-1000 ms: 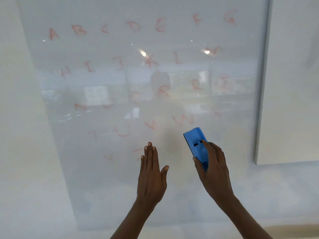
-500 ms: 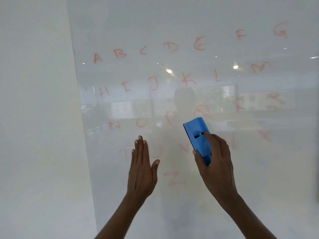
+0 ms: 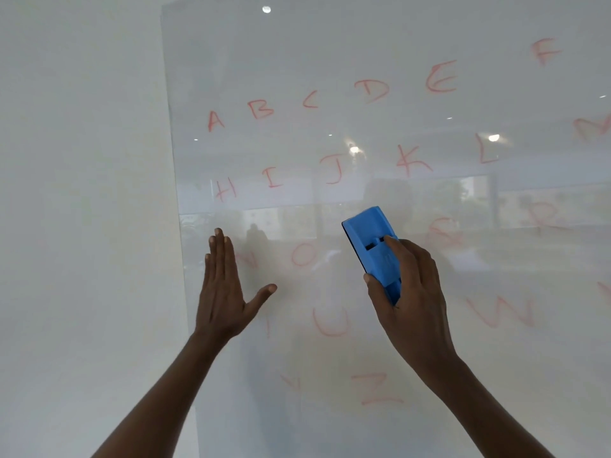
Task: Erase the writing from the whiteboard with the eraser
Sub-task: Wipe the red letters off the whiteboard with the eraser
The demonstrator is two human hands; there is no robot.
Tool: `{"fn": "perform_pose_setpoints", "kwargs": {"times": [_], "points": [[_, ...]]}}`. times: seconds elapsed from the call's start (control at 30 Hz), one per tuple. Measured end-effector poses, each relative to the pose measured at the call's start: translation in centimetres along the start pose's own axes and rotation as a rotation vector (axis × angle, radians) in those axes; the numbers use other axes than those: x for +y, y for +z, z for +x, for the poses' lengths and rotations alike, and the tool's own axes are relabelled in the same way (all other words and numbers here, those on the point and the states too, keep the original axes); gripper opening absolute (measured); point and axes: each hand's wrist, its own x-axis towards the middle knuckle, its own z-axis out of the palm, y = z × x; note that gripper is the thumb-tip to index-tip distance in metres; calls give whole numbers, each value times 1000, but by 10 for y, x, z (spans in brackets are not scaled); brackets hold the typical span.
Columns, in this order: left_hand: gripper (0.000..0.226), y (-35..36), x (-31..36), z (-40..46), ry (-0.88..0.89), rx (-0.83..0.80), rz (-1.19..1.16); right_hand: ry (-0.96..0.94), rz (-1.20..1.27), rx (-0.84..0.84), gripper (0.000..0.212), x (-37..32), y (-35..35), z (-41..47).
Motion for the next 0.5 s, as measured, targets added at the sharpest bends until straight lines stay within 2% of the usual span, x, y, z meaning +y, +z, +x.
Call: {"fn": "perform_pose_setpoints", "kwargs": {"times": [0.2, 0.5], "points": [[128, -2, -55, 29, 16, -28, 39, -79, -70, 29, 54, -12, 28, 21], [104, -5, -95, 90, 43, 83, -22, -124, -149, 32, 58, -48, 74, 56]]}}
